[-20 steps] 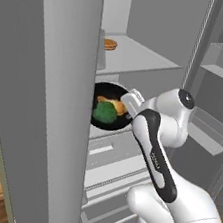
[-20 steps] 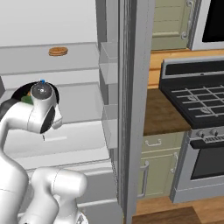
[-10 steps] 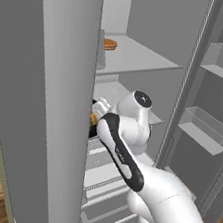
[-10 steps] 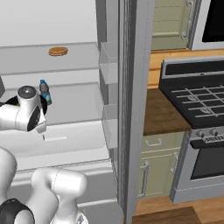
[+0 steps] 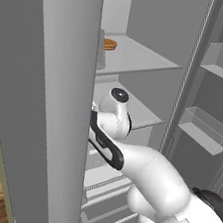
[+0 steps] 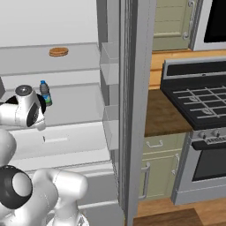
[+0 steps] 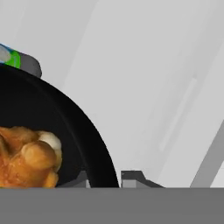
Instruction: Pick the chicken drumstick and broccoli from their plates and place them in the bowl. Then put the bowl in the fridge.
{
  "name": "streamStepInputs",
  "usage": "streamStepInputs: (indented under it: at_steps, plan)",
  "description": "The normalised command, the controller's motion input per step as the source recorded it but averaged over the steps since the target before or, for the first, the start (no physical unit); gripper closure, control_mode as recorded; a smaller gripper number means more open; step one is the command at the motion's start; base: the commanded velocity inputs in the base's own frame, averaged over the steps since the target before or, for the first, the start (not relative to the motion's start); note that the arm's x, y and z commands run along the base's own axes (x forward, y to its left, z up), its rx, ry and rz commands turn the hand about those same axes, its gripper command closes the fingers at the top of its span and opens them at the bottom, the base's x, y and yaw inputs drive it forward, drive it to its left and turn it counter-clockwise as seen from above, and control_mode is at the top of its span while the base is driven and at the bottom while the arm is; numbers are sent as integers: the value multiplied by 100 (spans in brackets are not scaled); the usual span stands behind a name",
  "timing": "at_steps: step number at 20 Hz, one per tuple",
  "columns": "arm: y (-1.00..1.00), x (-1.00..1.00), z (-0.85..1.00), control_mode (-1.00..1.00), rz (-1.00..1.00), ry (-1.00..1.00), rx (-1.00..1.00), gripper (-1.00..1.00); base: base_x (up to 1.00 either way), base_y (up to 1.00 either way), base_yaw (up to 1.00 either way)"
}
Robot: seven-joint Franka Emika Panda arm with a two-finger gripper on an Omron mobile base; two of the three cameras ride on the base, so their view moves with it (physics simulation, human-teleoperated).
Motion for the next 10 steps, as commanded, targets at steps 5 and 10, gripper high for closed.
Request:
streamStepInputs:
  at_steps: [5,10]
  plan:
    - [11,13,-26,-100,0,4,-9,100,0,0,0]
    - [4,-1,0,-100,0,0,0,-100,0,0,0]
